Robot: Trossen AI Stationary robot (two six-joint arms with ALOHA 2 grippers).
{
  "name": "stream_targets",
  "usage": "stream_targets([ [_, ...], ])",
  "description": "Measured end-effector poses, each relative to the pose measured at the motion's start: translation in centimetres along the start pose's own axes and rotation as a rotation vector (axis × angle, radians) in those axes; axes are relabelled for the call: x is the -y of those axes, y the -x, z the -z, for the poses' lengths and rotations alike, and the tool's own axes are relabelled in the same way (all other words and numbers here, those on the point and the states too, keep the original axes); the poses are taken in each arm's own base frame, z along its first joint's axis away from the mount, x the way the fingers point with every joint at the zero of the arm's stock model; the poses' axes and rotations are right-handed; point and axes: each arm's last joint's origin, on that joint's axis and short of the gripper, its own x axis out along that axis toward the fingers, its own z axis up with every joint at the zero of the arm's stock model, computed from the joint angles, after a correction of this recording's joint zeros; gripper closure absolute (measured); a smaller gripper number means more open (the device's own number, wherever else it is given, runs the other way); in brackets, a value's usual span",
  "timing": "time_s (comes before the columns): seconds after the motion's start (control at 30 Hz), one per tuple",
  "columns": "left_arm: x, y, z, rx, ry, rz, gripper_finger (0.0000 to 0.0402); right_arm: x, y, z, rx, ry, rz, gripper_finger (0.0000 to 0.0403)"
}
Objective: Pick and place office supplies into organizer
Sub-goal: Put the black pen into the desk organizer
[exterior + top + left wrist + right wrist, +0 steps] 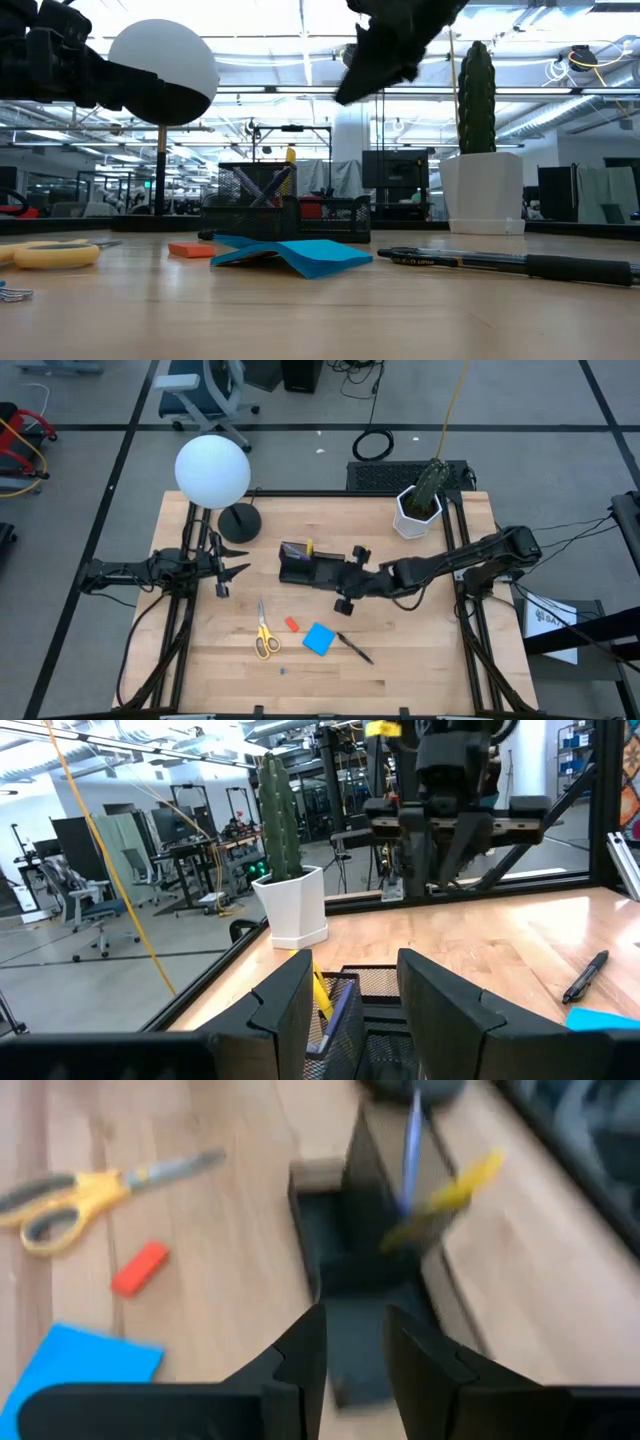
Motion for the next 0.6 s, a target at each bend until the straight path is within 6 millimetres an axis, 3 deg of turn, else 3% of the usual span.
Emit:
stream_targets([
  [0.17, 0.0, 0.0, 0.0, 0.001, 0.000, 0.000, 0.0247, -1.6, 0.4, 0.4, -0.124, -0.058, 0.022, 0.0312],
  [0.33, 0.0, 0.0, 0.0, 0.000, 0.000, 0.000, 0.0247, -3.1, -0.5, 1.8, -0.279, -0.076, -0.040, 0.0312],
  [0.6, 0.0, 0.0, 0.0, 0.001, 0.000, 0.000, 0.0247, -5.1, -0.4, 1.4, -0.495, -0.186, -0.158, 0.0312],
])
